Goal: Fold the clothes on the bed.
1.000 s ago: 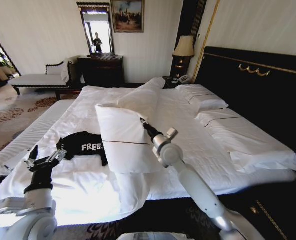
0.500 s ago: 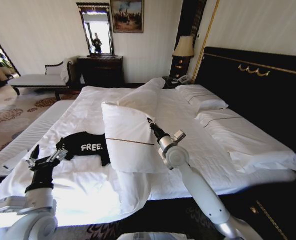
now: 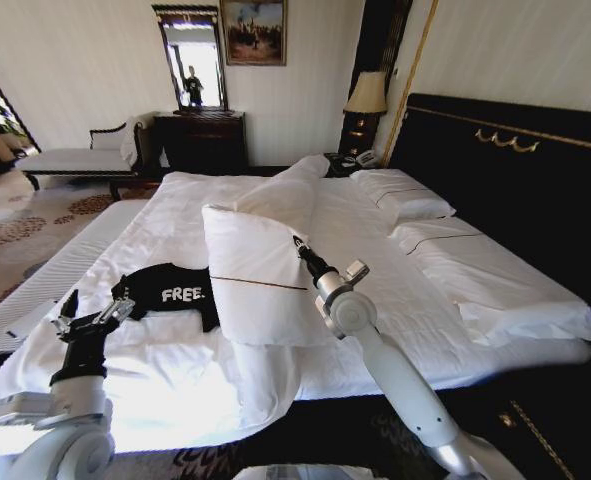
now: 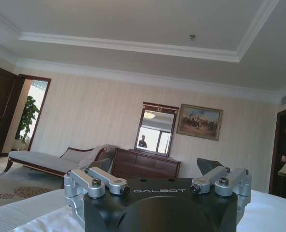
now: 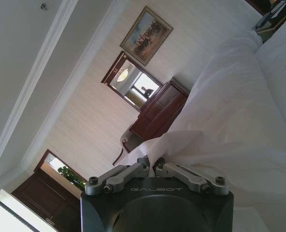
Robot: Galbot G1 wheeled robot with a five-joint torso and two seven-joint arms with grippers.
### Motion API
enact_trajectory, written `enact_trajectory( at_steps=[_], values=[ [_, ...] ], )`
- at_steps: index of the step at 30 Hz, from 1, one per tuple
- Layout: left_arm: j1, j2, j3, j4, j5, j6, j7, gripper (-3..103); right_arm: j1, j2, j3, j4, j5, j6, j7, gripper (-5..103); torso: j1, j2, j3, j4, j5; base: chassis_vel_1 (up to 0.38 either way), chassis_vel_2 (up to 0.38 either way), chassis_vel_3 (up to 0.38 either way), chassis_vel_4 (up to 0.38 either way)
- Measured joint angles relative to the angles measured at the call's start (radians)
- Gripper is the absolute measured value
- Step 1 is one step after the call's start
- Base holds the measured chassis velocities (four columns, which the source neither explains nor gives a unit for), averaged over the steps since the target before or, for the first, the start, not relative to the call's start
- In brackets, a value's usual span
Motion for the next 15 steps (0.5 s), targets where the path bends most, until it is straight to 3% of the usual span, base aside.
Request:
enact_trajectory(
  at_steps=[4, 5, 6, 7, 8, 11, 15],
  values=[
    [-0.001, 0.001, 0.002, 0.001, -0.002, -0.001, 0.000, 100, -0.001, 0.001, 0.002, 0.001, -0.009, 0.006, -0.010, 1, 0.000, 0.000, 0.000, 0.0004, 0.0000, 0.000, 0.000, 0.000, 0.000],
    [-0.031, 0.054, 0.041, 0.033, -0.028, -0.014, -0.001, 100, -0.115, 0.014, 0.206, 0.150, -0.101, 0.083, -0.114, 1, 0.000, 0.000, 0.000, 0.0001, -0.0012, 0.000, 0.000, 0.000, 0.000],
    [-0.034, 0.060, 0.042, 0.036, -0.031, -0.014, -0.002, 100, -0.168, 0.015, 0.251, 0.170, -0.106, 0.088, -0.119, 1, 0.000, 0.000, 0.000, -0.0028, -0.0010, 0.000, 0.000, 0.000, 0.000],
    [-0.034, 0.060, 0.042, 0.036, -0.031, -0.014, -0.002, 100, -0.168, 0.015, 0.251, 0.170, -0.106, 0.088, -0.119, 1, 0.000, 0.000, 0.000, -0.0028, -0.0010, 0.000, 0.000, 0.000, 0.000],
    [-0.036, 0.064, 0.043, 0.037, -0.033, -0.014, -0.001, 100, -0.203, 0.016, 0.276, 0.179, -0.107, 0.088, -0.120, 1, 0.000, 0.000, 0.000, -0.0022, 0.0011, -0.016, 0.006, -0.076, -0.023],
    [-0.040, 0.068, 0.044, 0.042, -0.034, -0.015, -0.002, 100, -0.283, 0.017, 0.341, 0.201, -0.109, 0.089, -0.121, 1, 0.000, 0.000, 0.000, 0.0000, 0.0006, -0.003, -0.018, -0.025, -0.003],
    [-0.045, 0.070, 0.046, 0.046, -0.034, -0.015, -0.002, 100, -0.336, 0.019, 0.383, 0.218, -0.111, 0.089, -0.121, 1, 0.000, 0.000, 0.000, 0.0005, 0.0002, 0.000, 0.000, 0.000, 0.000]
  ],
)
